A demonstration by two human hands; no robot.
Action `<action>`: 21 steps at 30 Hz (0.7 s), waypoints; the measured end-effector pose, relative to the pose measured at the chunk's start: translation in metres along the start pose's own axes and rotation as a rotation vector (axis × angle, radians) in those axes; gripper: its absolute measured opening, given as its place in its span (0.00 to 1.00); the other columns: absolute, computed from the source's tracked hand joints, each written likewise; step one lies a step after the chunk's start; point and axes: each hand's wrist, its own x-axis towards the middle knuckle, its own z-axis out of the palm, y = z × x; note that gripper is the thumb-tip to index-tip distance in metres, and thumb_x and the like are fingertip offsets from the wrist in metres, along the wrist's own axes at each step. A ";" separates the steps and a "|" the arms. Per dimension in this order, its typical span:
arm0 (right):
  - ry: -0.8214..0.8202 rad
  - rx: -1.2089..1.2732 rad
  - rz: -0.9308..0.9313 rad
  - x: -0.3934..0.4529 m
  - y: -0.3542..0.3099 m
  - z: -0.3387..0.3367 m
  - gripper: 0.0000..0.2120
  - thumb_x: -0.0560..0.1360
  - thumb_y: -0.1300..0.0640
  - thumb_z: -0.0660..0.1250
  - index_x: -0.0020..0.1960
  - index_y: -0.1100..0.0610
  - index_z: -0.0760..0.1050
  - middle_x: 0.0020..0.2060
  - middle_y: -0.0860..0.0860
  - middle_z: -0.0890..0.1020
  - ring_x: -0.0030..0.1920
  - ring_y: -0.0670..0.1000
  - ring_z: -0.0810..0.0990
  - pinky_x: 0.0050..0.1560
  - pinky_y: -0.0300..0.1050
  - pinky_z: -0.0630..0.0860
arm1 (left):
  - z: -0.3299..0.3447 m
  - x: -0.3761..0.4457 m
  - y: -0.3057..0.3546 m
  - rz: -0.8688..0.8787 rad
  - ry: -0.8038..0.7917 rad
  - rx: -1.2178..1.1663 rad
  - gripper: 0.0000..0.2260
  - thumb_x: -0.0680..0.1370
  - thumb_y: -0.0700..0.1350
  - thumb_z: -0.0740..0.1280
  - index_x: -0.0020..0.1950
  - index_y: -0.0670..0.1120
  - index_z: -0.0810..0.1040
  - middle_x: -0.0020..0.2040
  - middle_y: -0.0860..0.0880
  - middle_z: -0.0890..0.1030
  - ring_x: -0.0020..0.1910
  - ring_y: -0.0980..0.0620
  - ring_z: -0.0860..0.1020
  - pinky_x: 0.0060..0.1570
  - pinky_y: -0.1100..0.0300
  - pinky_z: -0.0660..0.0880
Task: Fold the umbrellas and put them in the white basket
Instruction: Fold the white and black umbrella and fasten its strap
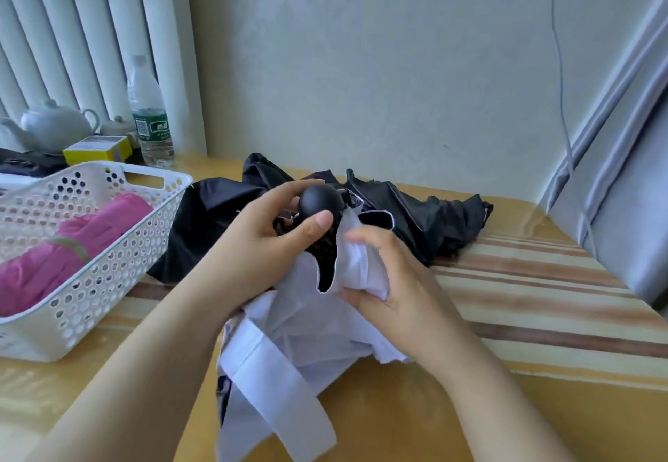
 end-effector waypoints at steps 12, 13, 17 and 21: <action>-0.005 0.043 -0.069 -0.007 0.015 0.028 0.19 0.77 0.43 0.59 0.66 0.31 0.63 0.61 0.32 0.66 0.60 0.39 0.71 0.55 0.34 0.73 | 0.011 -0.002 -0.003 0.022 0.009 -0.167 0.17 0.70 0.49 0.70 0.58 0.58 0.77 0.50 0.58 0.84 0.49 0.57 0.82 0.47 0.66 0.77; 0.015 0.048 -0.053 -0.007 0.016 0.029 0.18 0.77 0.45 0.59 0.66 0.32 0.65 0.60 0.36 0.69 0.59 0.43 0.73 0.54 0.40 0.76 | 0.010 0.000 -0.001 0.026 -0.017 -0.126 0.16 0.70 0.50 0.70 0.57 0.60 0.77 0.49 0.60 0.84 0.48 0.59 0.82 0.47 0.68 0.76; 0.064 0.029 -0.057 -0.009 0.017 0.026 0.17 0.78 0.51 0.59 0.65 0.38 0.69 0.57 0.46 0.73 0.54 0.49 0.77 0.47 0.49 0.78 | 0.004 0.010 0.013 0.054 -0.113 0.171 0.14 0.69 0.56 0.68 0.54 0.62 0.78 0.46 0.64 0.81 0.47 0.63 0.79 0.45 0.70 0.75; 0.071 -0.093 -0.078 -0.011 0.018 0.017 0.17 0.78 0.53 0.58 0.65 0.39 0.69 0.54 0.48 0.74 0.50 0.52 0.77 0.41 0.49 0.78 | 0.007 0.016 0.016 0.083 -0.088 0.166 0.09 0.72 0.55 0.72 0.51 0.62 0.78 0.45 0.63 0.83 0.45 0.65 0.80 0.45 0.72 0.74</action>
